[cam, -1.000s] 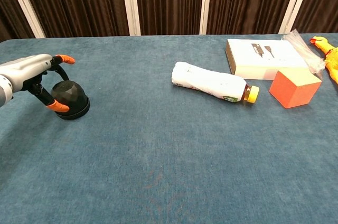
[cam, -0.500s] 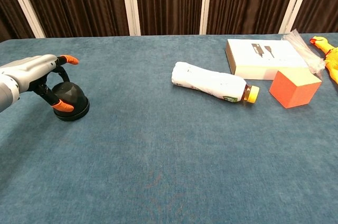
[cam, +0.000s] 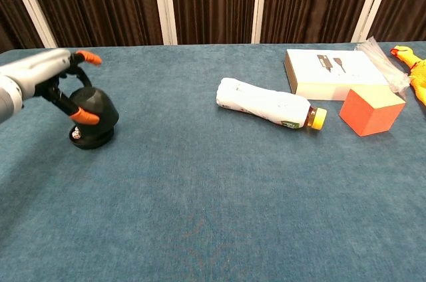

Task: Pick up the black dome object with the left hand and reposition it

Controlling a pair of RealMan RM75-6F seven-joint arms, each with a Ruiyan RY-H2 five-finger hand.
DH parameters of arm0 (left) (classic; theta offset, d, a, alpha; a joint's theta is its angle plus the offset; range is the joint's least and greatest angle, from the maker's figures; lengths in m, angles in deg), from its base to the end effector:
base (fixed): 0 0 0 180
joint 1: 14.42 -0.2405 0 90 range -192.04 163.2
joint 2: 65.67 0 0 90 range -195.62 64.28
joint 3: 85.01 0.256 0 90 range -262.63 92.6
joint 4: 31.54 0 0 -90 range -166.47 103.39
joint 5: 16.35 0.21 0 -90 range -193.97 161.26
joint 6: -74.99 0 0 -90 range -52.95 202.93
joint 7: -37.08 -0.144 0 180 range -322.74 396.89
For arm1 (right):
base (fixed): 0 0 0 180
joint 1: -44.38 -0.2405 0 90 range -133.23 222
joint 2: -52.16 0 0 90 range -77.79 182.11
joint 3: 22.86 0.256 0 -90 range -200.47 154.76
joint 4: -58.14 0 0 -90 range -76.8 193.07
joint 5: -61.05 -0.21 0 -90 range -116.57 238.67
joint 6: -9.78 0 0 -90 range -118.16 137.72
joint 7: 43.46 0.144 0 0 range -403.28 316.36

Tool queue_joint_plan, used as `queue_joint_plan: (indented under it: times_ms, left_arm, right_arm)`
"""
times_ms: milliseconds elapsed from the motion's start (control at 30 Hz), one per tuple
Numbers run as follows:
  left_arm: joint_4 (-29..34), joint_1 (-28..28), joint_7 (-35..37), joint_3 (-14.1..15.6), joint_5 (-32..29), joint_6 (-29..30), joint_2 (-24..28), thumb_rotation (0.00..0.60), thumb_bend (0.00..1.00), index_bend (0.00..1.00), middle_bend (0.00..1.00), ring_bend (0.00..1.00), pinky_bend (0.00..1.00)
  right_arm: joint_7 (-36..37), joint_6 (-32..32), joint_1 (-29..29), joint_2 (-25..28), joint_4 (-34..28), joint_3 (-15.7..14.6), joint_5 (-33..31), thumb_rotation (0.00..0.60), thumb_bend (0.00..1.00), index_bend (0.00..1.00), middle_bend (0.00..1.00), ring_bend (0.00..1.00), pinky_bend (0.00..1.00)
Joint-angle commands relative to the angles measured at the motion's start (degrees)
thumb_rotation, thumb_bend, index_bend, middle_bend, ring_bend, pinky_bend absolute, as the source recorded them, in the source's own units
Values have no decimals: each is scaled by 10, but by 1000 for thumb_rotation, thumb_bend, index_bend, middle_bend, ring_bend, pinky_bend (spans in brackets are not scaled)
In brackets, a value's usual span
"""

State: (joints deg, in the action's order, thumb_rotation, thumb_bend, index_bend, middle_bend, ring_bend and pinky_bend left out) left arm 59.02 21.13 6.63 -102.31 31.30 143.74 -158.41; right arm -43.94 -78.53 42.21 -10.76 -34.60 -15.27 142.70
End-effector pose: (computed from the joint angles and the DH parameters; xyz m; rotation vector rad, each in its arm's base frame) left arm -0.1703 0.3342 0.0027 -1.4366 -1.1434 -0.8871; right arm -0.3192 -0.1818 0.1889 1.2236 -0.8405 0.9078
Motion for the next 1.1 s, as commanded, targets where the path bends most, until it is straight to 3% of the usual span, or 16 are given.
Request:
queue_joint_plan:
  times_ms: [33, 300, 533, 733, 800, 1000, 1100]
  left_arm:
    - [74, 4, -29, -23, -25, 19, 41, 600, 370, 117, 396, 68, 128]
    - [95, 11, -4, -17, -53, -11, 37, 600, 368, 123, 376, 68, 117]
    - [48, 30, 0, 10, -52, -39, -8, 600, 369, 127, 367, 68, 105]
    - [0, 49, -11, 23, -28, -22, -63, 600, 368, 132, 356, 67, 104]
    - [-8, 56, -19, 29, -28, -27, -78, 600, 354, 129, 319, 52, 86]
    - [18, 67, -66, 40, -56, -33, -60, 600, 222, 119, 43, 0, 35]
    - [44, 63, -62, 35, -60, -28, -44, 600, 200, 114, 15, 0, 31]
  right_arm:
    - [0, 0, 0, 0, 0, 0, 0, 600, 264, 148, 7, 183, 188]
    - [0, 0, 0, 0, 0, 0, 0, 600, 265, 148, 7, 183, 188]
    - [0, 0, 0, 0, 0, 0, 0, 600, 264, 147, 7, 183, 188]
    - [0, 0, 0, 0, 0, 0, 0, 600, 264, 148, 7, 183, 188]
    - [0, 0, 0, 0, 0, 0, 0, 600, 264, 148, 7, 183, 188]
    - [0, 0, 0, 0, 0, 0, 0, 600, 265, 148, 7, 183, 188]
    - [0, 0, 0, 0, 0, 0, 0, 600, 264, 148, 7, 183, 188]
